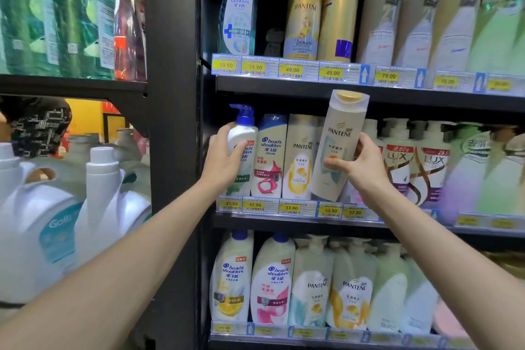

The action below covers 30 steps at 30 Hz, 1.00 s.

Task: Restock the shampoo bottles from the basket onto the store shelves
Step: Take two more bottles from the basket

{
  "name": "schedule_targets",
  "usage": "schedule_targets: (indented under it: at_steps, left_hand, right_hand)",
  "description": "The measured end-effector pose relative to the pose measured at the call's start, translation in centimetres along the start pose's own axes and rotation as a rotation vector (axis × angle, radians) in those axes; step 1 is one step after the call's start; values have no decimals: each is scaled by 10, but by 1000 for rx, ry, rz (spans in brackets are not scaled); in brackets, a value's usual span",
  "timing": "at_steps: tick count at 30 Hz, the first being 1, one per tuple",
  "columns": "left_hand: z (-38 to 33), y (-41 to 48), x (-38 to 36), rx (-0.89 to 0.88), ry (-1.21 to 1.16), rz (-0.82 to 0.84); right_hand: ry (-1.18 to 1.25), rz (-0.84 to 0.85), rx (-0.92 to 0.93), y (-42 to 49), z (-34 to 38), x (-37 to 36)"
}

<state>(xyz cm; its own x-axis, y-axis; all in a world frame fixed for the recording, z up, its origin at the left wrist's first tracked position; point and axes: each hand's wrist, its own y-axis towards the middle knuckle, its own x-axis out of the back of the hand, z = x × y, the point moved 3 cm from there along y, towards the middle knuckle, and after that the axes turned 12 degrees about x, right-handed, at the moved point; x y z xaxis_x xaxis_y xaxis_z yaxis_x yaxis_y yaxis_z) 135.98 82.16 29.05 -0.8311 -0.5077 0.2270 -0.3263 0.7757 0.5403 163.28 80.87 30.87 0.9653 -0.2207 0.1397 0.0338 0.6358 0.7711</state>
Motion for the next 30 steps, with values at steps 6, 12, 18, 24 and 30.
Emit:
schedule_targets:
  at_steps: [6,12,18,24,30]
  left_hand:
    - [2,3,-17,100,24,-103]
    - [8,4,-20,56,71,-222]
    - [13,0,-26,-69,194,-285]
    - [3,-3,-20,-343,489,-360]
    - [-14,-26,-27,-564,665,-265]
  right_hand:
    - [-50,6,-9,-3,-10,1]
    - [-46,75,-96,-7,-25,2]
    - [-34,156,-110,-2,-25,-3]
    - [-132,127,-97,6,-31,-8]
    - [-744,-29,189,3,-31,-23]
